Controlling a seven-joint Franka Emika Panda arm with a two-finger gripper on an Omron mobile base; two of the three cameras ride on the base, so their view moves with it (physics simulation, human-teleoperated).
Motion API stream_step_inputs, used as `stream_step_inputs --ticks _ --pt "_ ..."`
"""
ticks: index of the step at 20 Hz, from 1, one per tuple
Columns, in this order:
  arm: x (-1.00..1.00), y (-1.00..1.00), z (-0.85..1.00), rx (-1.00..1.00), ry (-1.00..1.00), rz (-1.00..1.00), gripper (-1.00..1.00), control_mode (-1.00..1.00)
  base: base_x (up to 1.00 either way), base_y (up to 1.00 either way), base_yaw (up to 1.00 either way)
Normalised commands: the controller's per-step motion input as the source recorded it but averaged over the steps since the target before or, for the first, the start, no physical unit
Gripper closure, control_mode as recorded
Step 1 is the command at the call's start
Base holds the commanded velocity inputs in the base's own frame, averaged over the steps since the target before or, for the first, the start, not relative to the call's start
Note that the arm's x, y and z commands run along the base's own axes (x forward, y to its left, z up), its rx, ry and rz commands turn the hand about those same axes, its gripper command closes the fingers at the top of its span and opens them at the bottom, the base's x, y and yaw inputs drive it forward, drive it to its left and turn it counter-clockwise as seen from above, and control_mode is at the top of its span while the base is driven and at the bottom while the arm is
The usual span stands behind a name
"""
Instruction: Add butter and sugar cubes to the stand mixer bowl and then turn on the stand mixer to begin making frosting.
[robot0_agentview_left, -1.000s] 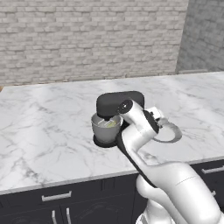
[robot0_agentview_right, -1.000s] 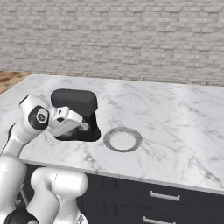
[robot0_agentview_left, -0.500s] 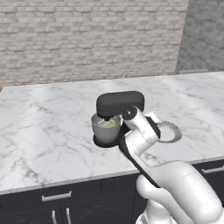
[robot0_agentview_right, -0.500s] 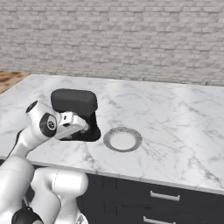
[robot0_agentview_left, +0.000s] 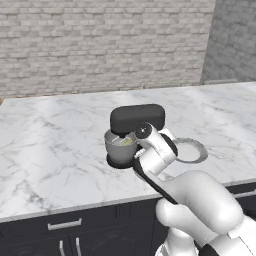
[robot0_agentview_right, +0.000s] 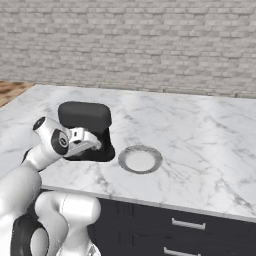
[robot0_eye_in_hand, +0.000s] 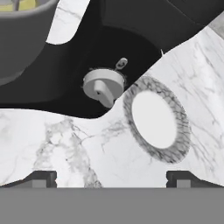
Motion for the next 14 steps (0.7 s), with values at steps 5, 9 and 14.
stream_step_inputs --ticks 5,9,14 --pt "0.3 0.0 0.0 0.0 -0.03 0.0 -1.0 -1.0 0.0 0.0 0.0" --pt "0.18 0.0 -0.13 0.0 -0.04 0.02 -1.0 -1.0 0.0 0.0 0.0" --pt "0.12 0.0 -0.22 0.0 -0.06 0.03 -1.0 -1.0 0.0 0.0 0.0"
